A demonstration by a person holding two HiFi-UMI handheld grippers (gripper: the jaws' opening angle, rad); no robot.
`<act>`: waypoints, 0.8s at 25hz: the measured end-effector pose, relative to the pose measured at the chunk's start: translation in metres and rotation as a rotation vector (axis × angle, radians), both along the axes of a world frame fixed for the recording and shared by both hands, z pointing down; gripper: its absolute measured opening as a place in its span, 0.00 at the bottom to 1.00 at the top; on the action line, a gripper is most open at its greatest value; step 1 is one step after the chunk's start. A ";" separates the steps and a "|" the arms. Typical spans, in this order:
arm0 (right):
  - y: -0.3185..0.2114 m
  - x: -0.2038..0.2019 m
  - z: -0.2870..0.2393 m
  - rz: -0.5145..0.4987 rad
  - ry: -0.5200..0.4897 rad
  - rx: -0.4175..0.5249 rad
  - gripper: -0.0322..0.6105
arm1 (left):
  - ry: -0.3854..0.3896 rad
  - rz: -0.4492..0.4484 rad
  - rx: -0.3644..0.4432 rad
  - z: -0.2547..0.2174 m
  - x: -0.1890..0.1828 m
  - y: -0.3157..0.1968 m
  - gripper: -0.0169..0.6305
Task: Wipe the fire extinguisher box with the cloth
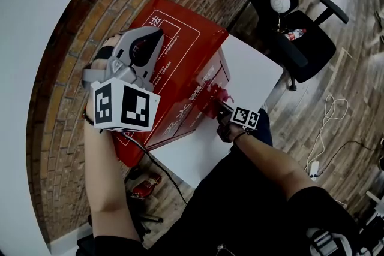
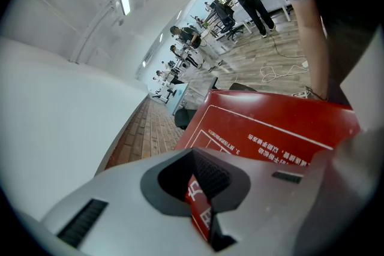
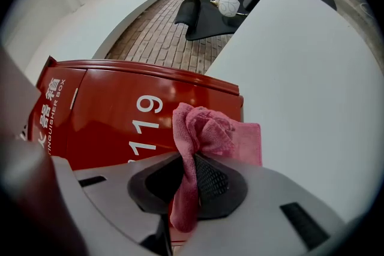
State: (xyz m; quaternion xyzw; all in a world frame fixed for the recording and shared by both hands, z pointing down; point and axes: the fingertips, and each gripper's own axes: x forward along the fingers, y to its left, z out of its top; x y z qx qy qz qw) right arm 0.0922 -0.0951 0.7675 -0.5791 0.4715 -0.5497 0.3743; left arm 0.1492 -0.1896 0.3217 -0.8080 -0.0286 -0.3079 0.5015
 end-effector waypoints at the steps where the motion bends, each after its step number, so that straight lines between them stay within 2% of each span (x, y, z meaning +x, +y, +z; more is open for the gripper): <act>1: 0.000 0.000 -0.003 0.001 0.000 0.005 0.15 | -0.001 0.000 0.000 0.000 0.000 0.000 0.07; 20: -0.001 0.005 -0.050 0.004 -0.015 0.073 0.15 | 0.007 0.004 0.007 0.000 0.000 0.000 0.07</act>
